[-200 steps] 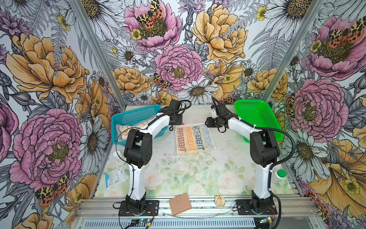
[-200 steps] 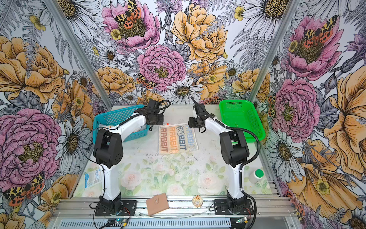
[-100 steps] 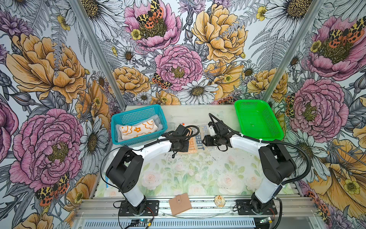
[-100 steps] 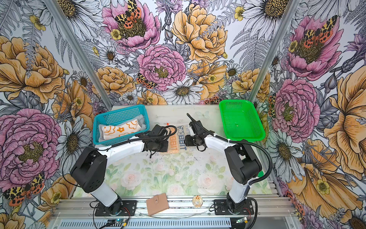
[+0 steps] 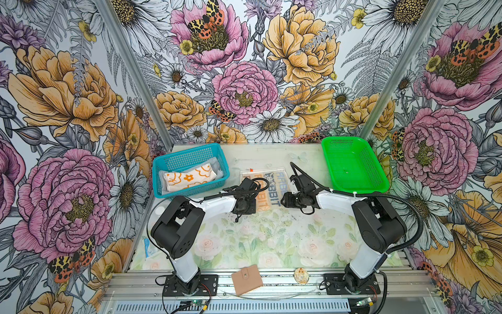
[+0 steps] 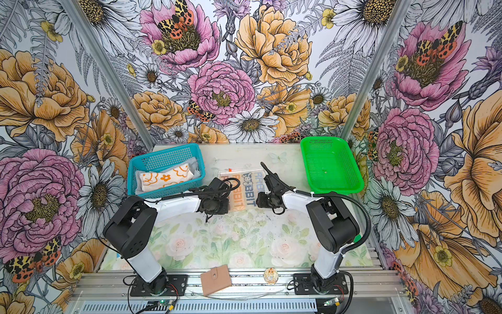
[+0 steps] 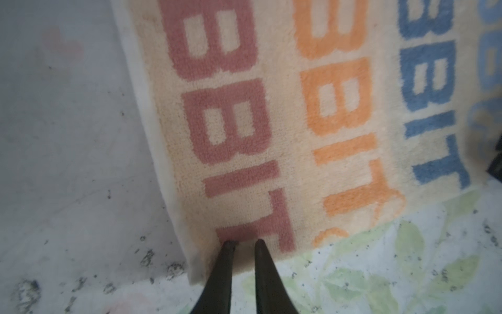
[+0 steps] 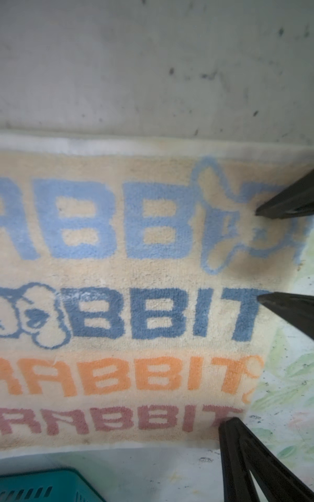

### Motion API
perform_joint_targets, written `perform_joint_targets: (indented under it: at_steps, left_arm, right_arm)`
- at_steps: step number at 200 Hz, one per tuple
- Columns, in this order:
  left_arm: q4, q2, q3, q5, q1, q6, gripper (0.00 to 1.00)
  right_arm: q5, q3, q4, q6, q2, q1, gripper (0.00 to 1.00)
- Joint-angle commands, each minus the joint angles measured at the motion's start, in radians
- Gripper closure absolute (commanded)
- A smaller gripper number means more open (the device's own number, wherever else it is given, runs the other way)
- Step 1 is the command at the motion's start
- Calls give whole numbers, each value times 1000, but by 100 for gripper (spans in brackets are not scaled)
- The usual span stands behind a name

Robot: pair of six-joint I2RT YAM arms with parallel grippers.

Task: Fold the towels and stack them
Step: 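Release the folded edge and move both grippers to the towel's near folded edge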

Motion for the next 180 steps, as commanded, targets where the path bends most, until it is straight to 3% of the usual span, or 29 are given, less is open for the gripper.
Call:
perform_joint_targets:
  at_steps: [1,180]
  left_arm:
    - [19,22,-24,-7,19,-20,81]
    - [14,-128,-150,26,13,-34,72]
  right_arm:
    - [27,-30,9,32,-26,-11,54]
    - [51,-144,-36,19,-129,-67,52]
